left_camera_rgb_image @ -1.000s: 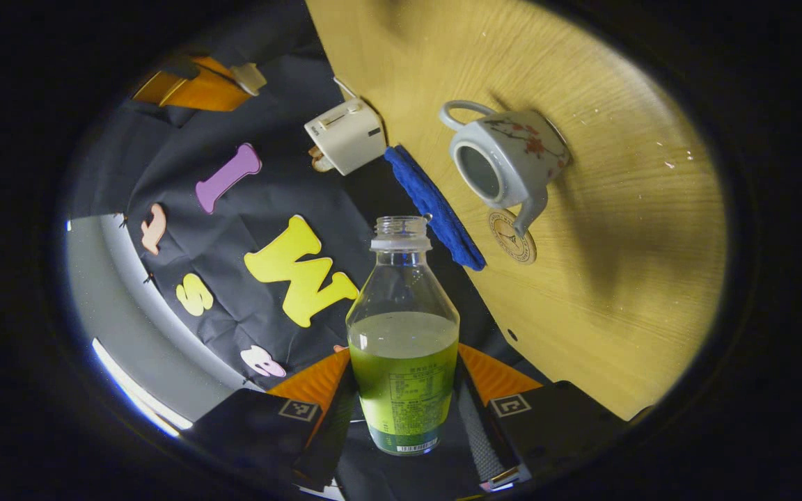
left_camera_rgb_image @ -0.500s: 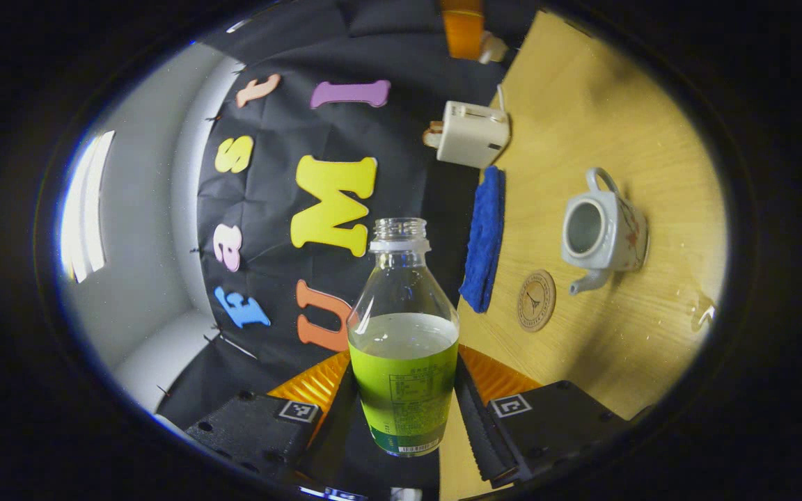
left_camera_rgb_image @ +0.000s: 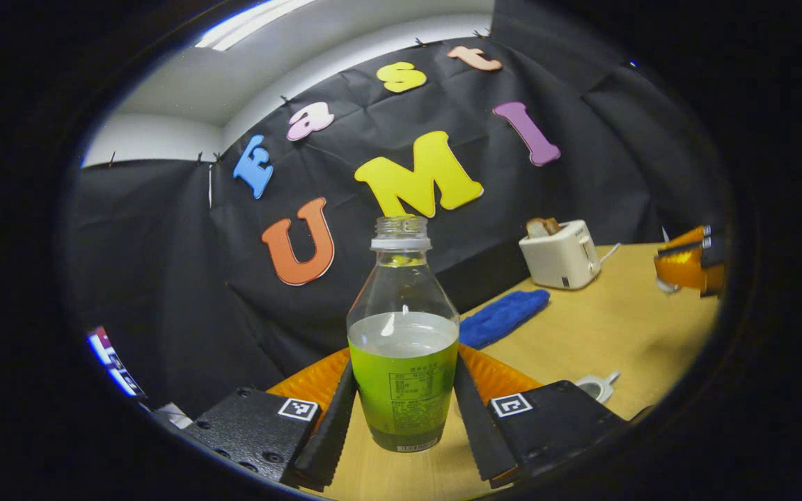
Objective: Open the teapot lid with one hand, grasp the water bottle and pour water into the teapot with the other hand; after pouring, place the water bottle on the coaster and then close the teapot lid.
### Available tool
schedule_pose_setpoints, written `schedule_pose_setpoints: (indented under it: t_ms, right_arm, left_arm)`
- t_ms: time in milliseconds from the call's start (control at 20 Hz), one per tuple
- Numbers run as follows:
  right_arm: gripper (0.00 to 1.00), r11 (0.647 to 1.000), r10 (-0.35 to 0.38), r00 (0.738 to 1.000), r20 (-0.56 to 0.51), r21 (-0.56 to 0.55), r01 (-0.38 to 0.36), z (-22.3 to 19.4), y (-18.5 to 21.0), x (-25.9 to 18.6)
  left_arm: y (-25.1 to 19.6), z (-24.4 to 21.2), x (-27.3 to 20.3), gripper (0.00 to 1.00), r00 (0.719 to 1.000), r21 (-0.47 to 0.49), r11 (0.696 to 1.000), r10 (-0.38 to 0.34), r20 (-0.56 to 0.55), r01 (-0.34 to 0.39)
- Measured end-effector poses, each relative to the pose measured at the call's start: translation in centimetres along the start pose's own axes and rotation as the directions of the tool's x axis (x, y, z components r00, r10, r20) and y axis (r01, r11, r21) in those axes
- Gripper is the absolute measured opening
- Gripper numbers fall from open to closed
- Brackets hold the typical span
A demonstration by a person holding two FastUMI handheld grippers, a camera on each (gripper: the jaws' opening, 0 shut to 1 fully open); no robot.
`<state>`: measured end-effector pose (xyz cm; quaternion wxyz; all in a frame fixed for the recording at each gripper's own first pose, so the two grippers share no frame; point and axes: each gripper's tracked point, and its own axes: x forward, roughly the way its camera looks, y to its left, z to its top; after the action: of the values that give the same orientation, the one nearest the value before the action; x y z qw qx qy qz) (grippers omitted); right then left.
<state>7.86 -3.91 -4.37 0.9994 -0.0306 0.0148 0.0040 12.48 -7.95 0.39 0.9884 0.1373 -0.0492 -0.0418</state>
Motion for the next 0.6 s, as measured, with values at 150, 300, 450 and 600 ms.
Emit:
schedule_pose_setpoints:
  t_ms: [150, 300, 450, 600]
  right_arm:
    - [0.01, 1.000, 0.028, 1.000, -0.011, -0.003, -0.028, -0.2, 0.8, 0.0]
    - [0.01, 1.000, 0.002, 1.000, -0.019, -0.003, -0.002, -0.4, -0.2, 0.2]
    - [0.01, 1.000, -0.013, 0.999, -0.034, 0.020, 0.014, -0.7, -1.0, 0.5]
    - [0.01, 0.999, -0.030, 0.999, -0.039, 0.029, 0.031, -1.0, -2.0, 0.9]
  left_arm:
    - [-0.8, 0.5, 2.3, 0.75, 1.000, -0.153, 0.988, -0.017, 0.022, 0.020]
    - [-2.1, 0.3, 4.5, 0.76, 0.998, -0.235, 0.970, -0.052, 0.033, 0.059]
    - [-3.3, -1.2, 6.5, 0.76, 0.995, -0.282, 0.954, -0.098, 0.031, 0.103]
    - [-4.3, -4.0, 8.3, 0.77, 0.993, -0.300, 0.947, -0.122, 0.003, 0.117]
